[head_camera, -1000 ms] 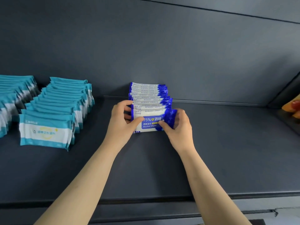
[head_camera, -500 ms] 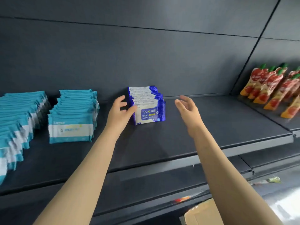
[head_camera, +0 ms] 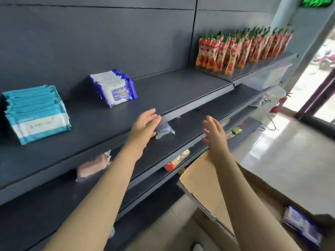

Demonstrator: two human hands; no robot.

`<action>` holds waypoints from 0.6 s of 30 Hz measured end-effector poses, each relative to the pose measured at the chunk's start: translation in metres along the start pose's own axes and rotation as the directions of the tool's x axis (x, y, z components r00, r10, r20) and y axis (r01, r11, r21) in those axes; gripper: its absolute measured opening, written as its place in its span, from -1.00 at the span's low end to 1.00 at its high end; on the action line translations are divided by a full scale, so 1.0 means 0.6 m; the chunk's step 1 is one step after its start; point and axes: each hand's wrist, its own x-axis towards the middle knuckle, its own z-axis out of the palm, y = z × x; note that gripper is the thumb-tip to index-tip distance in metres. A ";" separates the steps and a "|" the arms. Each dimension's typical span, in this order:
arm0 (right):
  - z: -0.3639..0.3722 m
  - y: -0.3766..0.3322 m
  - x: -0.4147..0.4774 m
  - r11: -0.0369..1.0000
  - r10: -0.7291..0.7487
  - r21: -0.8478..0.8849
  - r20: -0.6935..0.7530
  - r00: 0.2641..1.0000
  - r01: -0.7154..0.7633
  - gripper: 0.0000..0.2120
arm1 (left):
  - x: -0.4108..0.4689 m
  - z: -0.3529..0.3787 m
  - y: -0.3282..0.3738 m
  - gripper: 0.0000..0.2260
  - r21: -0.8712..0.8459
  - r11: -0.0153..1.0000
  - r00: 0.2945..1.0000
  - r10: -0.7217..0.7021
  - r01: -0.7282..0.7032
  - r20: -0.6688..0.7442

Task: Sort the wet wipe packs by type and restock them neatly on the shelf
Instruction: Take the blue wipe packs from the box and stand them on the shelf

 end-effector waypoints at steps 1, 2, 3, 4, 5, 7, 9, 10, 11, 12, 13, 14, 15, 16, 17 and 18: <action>-0.033 0.019 -0.014 1.000 0.031 0.001 -0.038 0.999 -0.031 -0.58 | -0.011 0.023 -0.016 -0.72 0.006 1.000 0.999 -0.026 0.026 0.038; -0.066 0.039 -0.029 0.998 0.066 0.003 -0.073 0.995 -0.066 -0.55 | -0.022 0.046 -0.034 -0.72 0.021 0.998 0.995 -0.059 0.057 0.079; -0.099 0.058 -0.043 0.995 0.101 0.010 -0.108 0.989 -0.100 -0.50 | -0.034 0.071 -0.050 -0.70 0.033 0.995 0.988 -0.095 0.091 0.121; -0.133 0.076 -0.058 0.991 0.131 0.013 -0.143 0.981 -0.131 -0.45 | -0.044 0.097 -0.069 -0.68 0.048 0.991 0.979 -0.134 0.128 0.156; -0.167 0.094 -0.072 0.989 0.150 0.014 -0.180 0.972 -0.150 -0.43 | -0.054 0.123 -0.088 -0.65 0.062 0.985 0.968 -0.171 0.162 0.185; -0.233 0.125 -0.094 0.983 0.183 0.031 -0.254 0.950 -0.181 -0.49 | -0.072 0.178 -0.124 -0.61 0.095 0.971 0.943 -0.236 0.219 0.236; -0.301 0.154 -0.111 0.971 0.240 0.066 -0.322 0.916 -0.231 -0.53 | -0.089 0.236 -0.157 -0.59 0.136 0.953 0.913 -0.297 0.269 0.279; -0.327 0.165 -0.118 0.964 0.267 0.072 -0.340 0.902 -0.258 -0.52 | -0.095 0.258 -0.171 -0.60 0.151 0.945 0.900 -0.323 0.290 0.293; -0.363 0.178 -0.125 0.956 0.291 0.073 -0.351 0.890 -0.283 -0.51 | -0.103 0.289 -0.186 -0.62 0.167 0.936 0.884 -0.347 0.309 0.313; -0.399 0.191 -0.130 0.948 0.315 0.066 -0.353 0.881 -0.312 -0.49 | -0.111 0.322 -0.201 -0.65 0.187 0.927 0.867 -0.371 0.325 0.332; -0.436 0.204 -0.135 0.937 0.343 0.057 -0.345 0.873 -0.346 -0.46 | -0.120 0.357 -0.215 -0.66 0.210 0.917 0.849 -0.394 0.339 0.353; -0.473 0.218 -0.142 0.922 0.377 0.050 -0.332 0.865 -0.383 -0.44 | -0.130 0.391 -0.227 -0.66 0.231 0.905 0.828 -0.422 0.358 0.369; -0.508 0.231 -0.145 0.906 0.414 0.051 -0.310 0.856 -0.420 -0.41 | -0.140 0.425 -0.238 -0.65 0.249 0.893 0.810 -0.446 0.374 0.382; -0.543 0.242 -0.147 0.888 0.450 0.052 -0.291 0.844 -0.456 -0.39 | -0.148 0.457 -0.248 -0.64 0.263 0.881 0.795 -0.470 0.393 0.384; -0.575 0.252 -0.149 0.870 0.484 0.058 -0.280 0.829 -0.489 -0.38 | -0.158 0.489 -0.258 -0.63 0.275 0.869 0.783 -0.491 0.411 0.381; -0.609 0.262 -0.150 0.855 0.511 0.068 -0.283 0.812 -0.514 -0.36 | -0.169 0.520 -0.268 -0.61 0.287 0.859 0.772 -0.509 0.425 0.380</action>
